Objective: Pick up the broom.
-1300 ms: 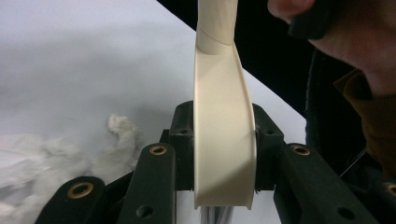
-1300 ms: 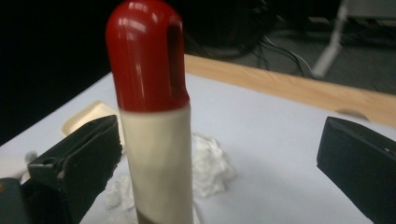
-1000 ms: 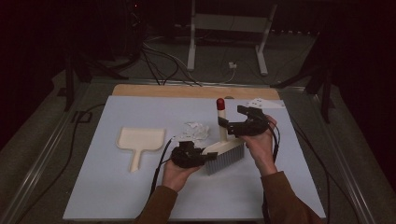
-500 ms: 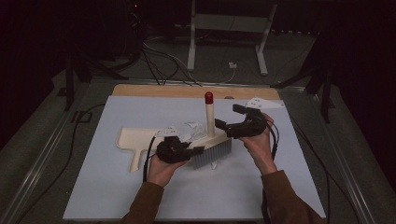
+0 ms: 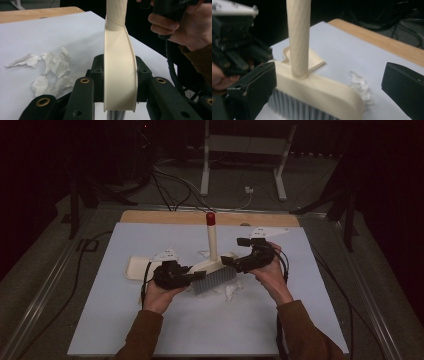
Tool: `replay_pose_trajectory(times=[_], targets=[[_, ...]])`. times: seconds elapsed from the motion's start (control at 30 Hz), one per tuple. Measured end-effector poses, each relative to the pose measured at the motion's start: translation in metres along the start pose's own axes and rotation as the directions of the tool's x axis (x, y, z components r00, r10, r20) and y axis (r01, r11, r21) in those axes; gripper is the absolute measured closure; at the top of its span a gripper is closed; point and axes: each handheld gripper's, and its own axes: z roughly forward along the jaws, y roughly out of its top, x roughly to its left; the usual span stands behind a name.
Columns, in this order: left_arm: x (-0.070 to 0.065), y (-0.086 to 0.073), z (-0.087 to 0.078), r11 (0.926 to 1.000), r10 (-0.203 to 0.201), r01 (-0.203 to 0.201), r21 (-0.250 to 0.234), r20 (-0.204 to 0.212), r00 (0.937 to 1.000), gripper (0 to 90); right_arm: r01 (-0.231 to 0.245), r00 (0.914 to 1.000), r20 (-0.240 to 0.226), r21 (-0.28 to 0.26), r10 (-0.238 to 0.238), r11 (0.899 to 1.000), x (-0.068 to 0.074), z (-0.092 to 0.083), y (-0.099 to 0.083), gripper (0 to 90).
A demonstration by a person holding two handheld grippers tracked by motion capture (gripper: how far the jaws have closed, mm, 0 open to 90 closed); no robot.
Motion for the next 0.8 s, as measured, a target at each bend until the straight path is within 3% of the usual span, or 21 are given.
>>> replay_pose_trajectory(times=[0.17,0.5,0.63,0.8], targets=[[0.005,0.000,-0.008,0.9998,0.018,-0.018,0.001,0.018,0.9997,69.9,0.026,0.9982,-0.056,0.069,-0.022,0.997,0.003,0.014,0.000,0.3],[0.012,0.000,-0.019,0.9990,0.041,-0.042,0.015,0.052,0.9978,69.8,0.044,0.9935,-0.109,0.110,-0.032,0.993,0.005,0.028,-0.002,0.3],[0.012,-0.001,-0.020,0.9980,0.054,-0.057,0.026,0.078,0.9955,69.8,0.081,0.9868,-0.150,0.129,-0.061,0.988,0.005,0.035,-0.003,0.3],[0.013,-0.001,-0.019,0.9974,0.060,-0.063,0.034,0.095,0.9937,69.9,0.089,0.9878,-0.142,0.177,-0.064,0.980,0.006,0.038,-0.005,5.4]])
